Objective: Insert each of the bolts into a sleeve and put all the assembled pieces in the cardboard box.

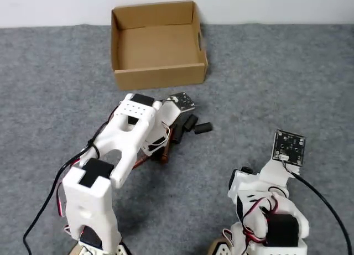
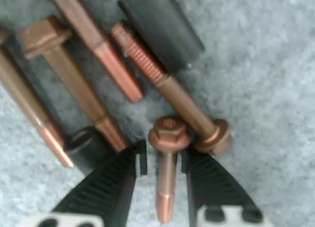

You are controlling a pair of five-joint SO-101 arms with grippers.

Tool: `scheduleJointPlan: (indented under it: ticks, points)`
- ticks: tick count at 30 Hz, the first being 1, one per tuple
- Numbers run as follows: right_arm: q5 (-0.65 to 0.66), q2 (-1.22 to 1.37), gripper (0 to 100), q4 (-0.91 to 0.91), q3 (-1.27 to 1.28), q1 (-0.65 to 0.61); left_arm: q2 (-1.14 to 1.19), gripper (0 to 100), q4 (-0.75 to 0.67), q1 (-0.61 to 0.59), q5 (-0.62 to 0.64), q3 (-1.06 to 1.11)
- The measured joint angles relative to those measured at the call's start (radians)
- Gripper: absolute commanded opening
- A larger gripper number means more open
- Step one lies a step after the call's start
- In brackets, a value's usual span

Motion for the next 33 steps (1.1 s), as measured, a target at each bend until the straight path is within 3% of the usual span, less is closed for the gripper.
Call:
scheduleJointPlan:
  ticks: [3, 8, 17, 21, 29, 33]
  points:
    - [0.0, -0.002, 0.8, 0.0, 0.0, 0.0, 0.044, 12, 0.048, 0.005, 0.0, -0.058]
    - [0.0, -0.002, 0.8, 0.0, 0.0, 0.0, 0.114, 0, 0.13, 0.011, -0.002, -0.147]
    - [0.0, -0.002, 0.8, 0.0, 0.0, 0.0, 0.13, 0, 0.25, 0.012, 0.0, -0.226]
    - [0.0, -0.002, 0.8, -0.002, 0.0, -0.002, -0.015, 0, 0.279, 0.006, 0.003, -0.213]
    - [0.044, 0.0, 0.8, -0.002, -0.029, -0.002, -0.517, 0, 0.316, 0.008, 0.049, -0.014]
    - [0.137, -0.057, 0.8, -0.035, -0.04, 0.0, -0.729, 0, 0.318, 0.008, 0.193, 0.091]
